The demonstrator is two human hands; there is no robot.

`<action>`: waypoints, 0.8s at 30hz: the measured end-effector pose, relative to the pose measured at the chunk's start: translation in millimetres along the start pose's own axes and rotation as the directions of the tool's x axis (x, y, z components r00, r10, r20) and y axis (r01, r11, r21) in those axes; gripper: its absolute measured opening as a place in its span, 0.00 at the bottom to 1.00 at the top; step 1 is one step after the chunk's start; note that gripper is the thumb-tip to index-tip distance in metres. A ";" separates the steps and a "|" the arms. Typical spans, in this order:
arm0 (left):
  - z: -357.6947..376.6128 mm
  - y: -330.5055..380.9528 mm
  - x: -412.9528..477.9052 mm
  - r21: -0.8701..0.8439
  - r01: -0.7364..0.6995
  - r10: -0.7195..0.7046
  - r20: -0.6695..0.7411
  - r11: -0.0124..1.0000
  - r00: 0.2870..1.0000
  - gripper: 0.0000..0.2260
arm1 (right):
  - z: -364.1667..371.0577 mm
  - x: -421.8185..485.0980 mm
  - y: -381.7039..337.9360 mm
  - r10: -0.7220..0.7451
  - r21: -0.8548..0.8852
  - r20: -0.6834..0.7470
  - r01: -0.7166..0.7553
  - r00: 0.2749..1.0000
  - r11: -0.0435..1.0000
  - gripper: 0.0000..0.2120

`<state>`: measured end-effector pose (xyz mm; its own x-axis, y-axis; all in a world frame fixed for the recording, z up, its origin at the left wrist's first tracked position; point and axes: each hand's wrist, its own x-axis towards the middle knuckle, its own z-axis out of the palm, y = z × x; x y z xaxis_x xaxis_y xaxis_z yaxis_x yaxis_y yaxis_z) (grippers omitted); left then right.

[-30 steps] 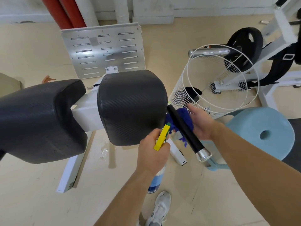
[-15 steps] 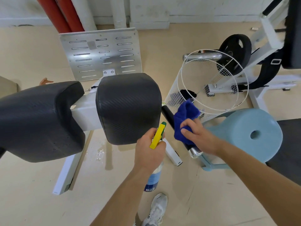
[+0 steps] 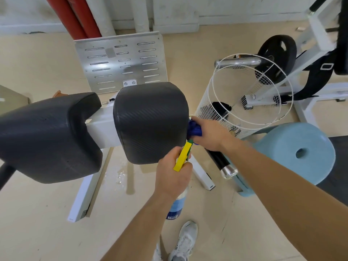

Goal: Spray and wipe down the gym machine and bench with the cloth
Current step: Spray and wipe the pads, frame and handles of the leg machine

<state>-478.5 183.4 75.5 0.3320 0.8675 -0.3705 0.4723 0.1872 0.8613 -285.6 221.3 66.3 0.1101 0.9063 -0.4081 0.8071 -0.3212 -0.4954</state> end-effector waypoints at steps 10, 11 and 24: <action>-1.3 17.5 -7.2 0.009 -0.052 0.051 0.052 0.999 0.997 0.08 | -13.6 -79.7 11.9 -0.053 -0.156 -0.054 0.044 0.997 0.987 0.06; -1.7 18.4 -5.7 0.007 -0.057 0.057 0.055 0.998 0.997 0.07 | -15.9 -87.1 13.8 -0.030 -0.180 -0.054 0.020 0.998 0.984 0.06; -2.2 55.6 2.0 -0.091 -0.052 0.051 -0.016 0.994 0.999 0.05 | 5.3 -53.6 -0.1 0.190 0.048 -0.086 -0.186 0.978 0.981 0.12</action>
<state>-453.4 196.6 123.4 0.3427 0.8830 -0.3207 0.3778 0.1830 0.9076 -294.6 171.3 84.2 0.3104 0.8491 -0.4275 0.7436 -0.4970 -0.4472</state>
